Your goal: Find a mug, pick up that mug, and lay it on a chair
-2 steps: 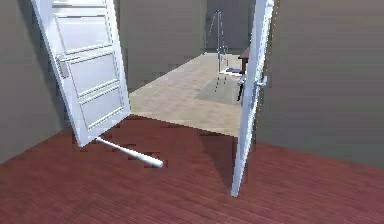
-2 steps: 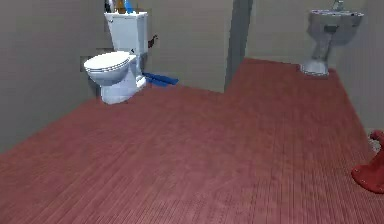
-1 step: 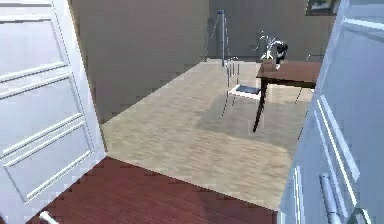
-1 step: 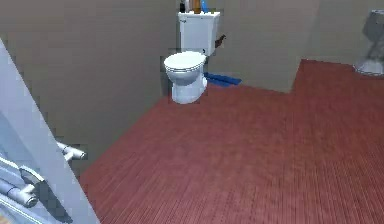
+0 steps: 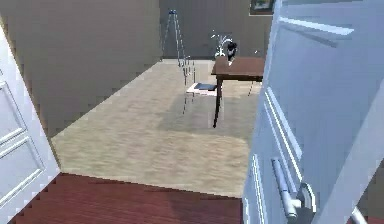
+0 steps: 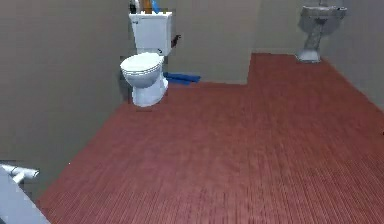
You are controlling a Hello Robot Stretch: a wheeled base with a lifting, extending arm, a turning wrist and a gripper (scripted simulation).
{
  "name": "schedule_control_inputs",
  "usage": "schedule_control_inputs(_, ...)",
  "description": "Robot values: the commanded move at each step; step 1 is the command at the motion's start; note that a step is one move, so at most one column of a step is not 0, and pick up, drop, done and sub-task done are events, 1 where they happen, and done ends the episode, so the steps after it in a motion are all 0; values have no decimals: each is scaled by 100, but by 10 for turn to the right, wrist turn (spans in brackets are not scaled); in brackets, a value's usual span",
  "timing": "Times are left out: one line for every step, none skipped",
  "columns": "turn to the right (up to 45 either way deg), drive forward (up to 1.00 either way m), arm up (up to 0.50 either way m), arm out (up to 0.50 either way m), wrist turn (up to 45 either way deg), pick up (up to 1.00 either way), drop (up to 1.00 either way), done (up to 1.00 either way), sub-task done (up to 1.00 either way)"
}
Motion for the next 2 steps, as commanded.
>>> schedule_control_inputs(0, 25, 0, 0, 0, 0, 0, 0, 0)
schedule_control_inputs(90, 0, 0, 0, 0, 0, 0, 0, 0)
